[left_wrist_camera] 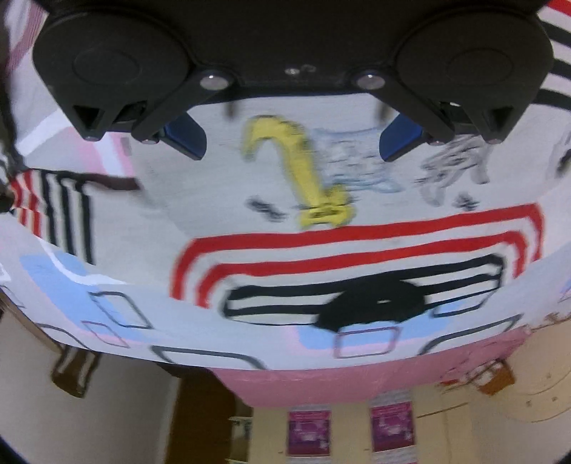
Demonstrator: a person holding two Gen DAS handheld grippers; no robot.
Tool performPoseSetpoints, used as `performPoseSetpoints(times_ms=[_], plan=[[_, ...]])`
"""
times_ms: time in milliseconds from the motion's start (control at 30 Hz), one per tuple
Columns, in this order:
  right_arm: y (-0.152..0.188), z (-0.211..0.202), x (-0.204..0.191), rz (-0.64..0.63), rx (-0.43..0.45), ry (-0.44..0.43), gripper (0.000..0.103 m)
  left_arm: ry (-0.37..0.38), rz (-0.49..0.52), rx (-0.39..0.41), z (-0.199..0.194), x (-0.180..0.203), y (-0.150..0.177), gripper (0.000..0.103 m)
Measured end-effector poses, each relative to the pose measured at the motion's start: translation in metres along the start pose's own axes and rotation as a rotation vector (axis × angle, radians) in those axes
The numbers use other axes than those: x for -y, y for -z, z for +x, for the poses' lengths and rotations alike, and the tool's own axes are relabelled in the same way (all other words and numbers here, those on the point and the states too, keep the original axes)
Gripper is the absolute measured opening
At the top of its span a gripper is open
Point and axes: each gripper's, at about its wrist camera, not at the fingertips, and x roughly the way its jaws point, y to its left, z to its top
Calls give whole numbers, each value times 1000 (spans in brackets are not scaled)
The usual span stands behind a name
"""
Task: Fold small clothes
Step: 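Carry the grasped sleeve across the sweater body toward the collar with the right tool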
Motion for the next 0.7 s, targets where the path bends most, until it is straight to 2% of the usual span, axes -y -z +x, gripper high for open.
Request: performPoseSetpoints(times_ms=[133,200,233,367,433,567,700], plan=[[3,-20,-69,-178,44,-123,7,-12,-49,12,-3,-43,4,99],[13,-29,-106,-255,45,-182,6,1,-64,18,-4,-66,6,84],[19,-33,-126,-288,40,-217,6,1,-73,18,-5,-75,7,81],[57,-43,-205,-405,-11,-340,6,5,-145,39,-11,-125,11,84],[81,-43,-244,-472,-42,-395,6,2,-172,55,-17,-148,14,94],[135,-41,-305,-600,-110,-484,6,5,-223,61,-25,-189,23,95],[183,-36,-349,-686,-184,-538,6,23,-278,70,-30,-220,32,94]])
